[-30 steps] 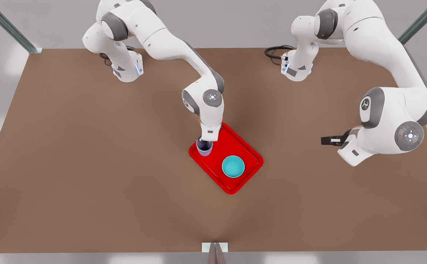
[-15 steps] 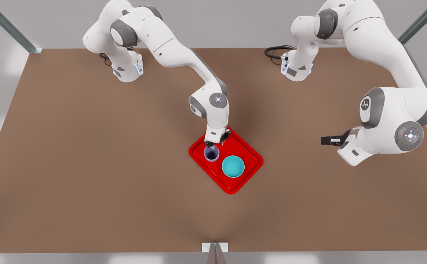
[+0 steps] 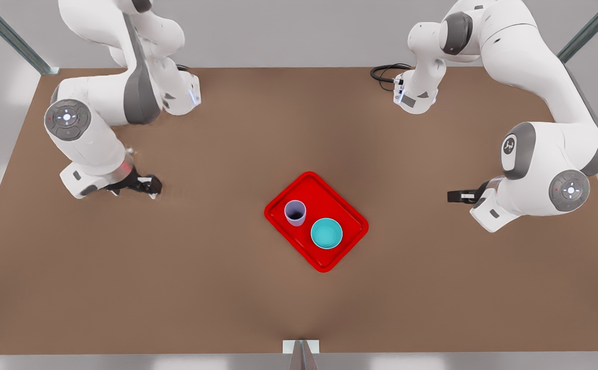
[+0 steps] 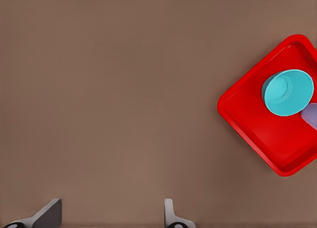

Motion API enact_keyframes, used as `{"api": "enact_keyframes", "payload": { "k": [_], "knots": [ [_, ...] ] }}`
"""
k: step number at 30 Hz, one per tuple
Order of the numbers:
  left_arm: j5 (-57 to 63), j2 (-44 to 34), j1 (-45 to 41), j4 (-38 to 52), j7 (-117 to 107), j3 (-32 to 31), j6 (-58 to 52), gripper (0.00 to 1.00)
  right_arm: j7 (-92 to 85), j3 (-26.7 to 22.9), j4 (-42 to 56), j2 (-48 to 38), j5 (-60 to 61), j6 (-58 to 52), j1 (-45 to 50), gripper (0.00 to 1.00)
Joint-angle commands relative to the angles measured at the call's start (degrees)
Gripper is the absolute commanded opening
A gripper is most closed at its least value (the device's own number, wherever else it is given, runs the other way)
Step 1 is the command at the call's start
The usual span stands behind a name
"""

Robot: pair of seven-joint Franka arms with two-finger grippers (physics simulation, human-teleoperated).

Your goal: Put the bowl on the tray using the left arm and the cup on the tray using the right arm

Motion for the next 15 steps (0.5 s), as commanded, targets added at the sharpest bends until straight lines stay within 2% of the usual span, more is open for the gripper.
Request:
{"api": "enact_keyframes", "payload": {
  "k": [1,6,10,15],
  "knots": [
    [0.17,-0.08,0.00,0.03,0.16,0.00,-0.28,1.00,-31.14,1.92,-0.44,-4.06,-2.79,-16.09,-2.35,1.00],
    [0.17,-0.08,0.09,0.03,0.07,0.00,-0.27,1.00,-30.52,1.92,-0.62,-7.85,-2.97,-16.80,-3.23,1.00],
    [0.17,-0.08,-0.08,0.03,-0.28,-0.08,-2.74,1.00,-29.12,1.83,0.00,-4.16,-2.97,-18.47,-3.94,1.00],
    [0.09,-0.52,-0.09,0.38,-0.98,-1.31,-4.32,1.00,-28.24,1.83,0.08,-3.63,-2.97,-18.47,-3.76,1.00]
  ]
}}
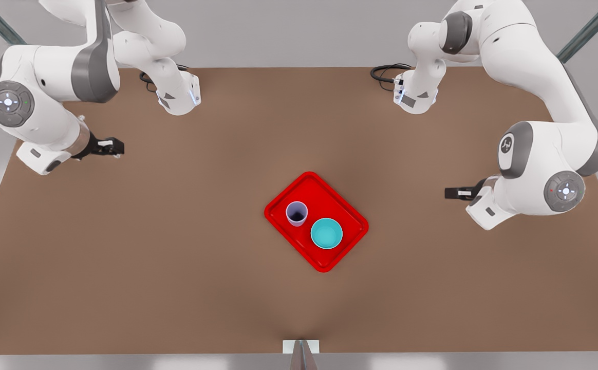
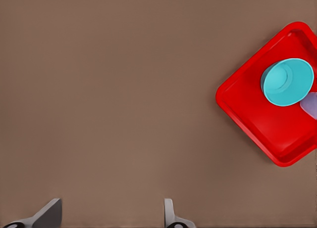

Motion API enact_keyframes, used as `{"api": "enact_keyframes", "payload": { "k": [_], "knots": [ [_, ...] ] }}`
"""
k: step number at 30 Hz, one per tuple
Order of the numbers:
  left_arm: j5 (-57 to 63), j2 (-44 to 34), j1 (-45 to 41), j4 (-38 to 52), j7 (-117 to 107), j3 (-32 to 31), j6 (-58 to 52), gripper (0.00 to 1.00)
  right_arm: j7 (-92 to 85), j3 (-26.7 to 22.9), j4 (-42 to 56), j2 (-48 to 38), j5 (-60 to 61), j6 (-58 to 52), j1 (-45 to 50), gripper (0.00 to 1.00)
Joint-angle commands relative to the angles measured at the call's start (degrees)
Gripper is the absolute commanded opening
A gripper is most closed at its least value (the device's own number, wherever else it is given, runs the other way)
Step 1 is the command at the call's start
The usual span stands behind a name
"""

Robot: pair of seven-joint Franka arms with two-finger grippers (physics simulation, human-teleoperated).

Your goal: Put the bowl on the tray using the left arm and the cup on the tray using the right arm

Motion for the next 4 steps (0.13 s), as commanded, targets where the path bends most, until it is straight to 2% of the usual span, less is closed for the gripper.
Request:
{"api": "enact_keyframes", "payload": {
  "k": [1,4],
  "knots": [
    [-0.03,-0.25,0.03,0.19,-1.04,-0.38,-2.17,1.00,-11.66,-0.09,0.05,-0.02,-0.02,-1.80,0.11,1.00],
    [-0.03,-0.25,0.03,0.28,-1.04,-0.55,-2.34,1.00,-11.66,-0.09,0.05,-0.02,-0.02,-1.80,0.11,1.00]
  ]
}}
